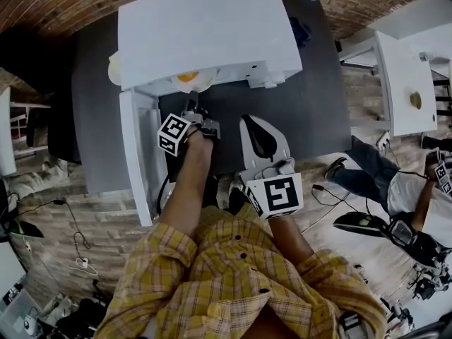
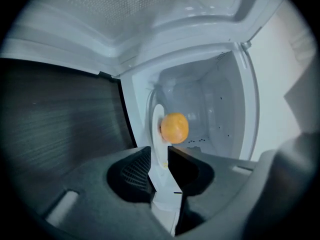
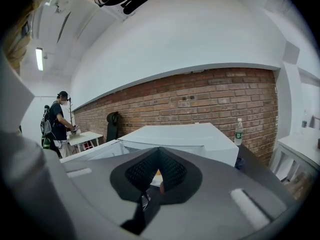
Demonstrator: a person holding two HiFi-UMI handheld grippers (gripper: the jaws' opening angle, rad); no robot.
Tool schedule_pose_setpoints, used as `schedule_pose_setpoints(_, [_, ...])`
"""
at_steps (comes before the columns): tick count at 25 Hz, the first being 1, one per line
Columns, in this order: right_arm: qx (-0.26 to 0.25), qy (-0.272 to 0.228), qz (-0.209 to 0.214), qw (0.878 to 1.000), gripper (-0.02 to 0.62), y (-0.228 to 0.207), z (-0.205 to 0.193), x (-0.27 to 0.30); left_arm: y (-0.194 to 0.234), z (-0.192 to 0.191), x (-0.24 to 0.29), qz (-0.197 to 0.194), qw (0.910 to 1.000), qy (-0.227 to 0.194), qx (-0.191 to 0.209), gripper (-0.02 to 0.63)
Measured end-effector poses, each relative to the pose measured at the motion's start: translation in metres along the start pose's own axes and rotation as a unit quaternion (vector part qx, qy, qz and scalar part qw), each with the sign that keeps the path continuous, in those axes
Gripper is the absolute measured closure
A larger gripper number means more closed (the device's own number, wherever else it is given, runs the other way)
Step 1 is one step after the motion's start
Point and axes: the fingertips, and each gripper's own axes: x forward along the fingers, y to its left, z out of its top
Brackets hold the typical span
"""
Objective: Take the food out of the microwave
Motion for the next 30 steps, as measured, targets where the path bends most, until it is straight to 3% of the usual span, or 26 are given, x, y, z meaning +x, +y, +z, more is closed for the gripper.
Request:
schedule_pose_setpoints(8, [0.000,0.010,-0.008,1.000,0.595,-0.003,-0.006,0.001,0.008,0.003,0.009,-0.005,0.9995,-0.006,-0.029,0.499])
schedule_pose_setpoints(15, [-0.004,0.012,-0.005,1.000,0.595,-0.003,-0.006,0.004,0.014,0.006,0.017,-0.011,0.9961,-0.025,-0.084,0.506])
schedule_pose_setpoints(18, [-0.005,0.012,-0.007,1.000,0.595,-0.004,-0.005,0.004,0.011,0.006,0.021,-0.012,0.9959,-0.025,-0.086,0.514])
schedule_pose_setpoints(22, [-0.006,0.013,-0.007,1.000,0.595,-0.004,-0.006,0.004,0.009,0.008,0.026,-0.012,0.9964,-0.024,-0.081,0.584])
schedule_pose_setpoints(30, [-0.001,0.013,-0.010,1.000,0.595,-0.001,-0.011,0.004,0.006,0.010,0.024,-0.021,0.9975,-0.018,-0.065,0.591])
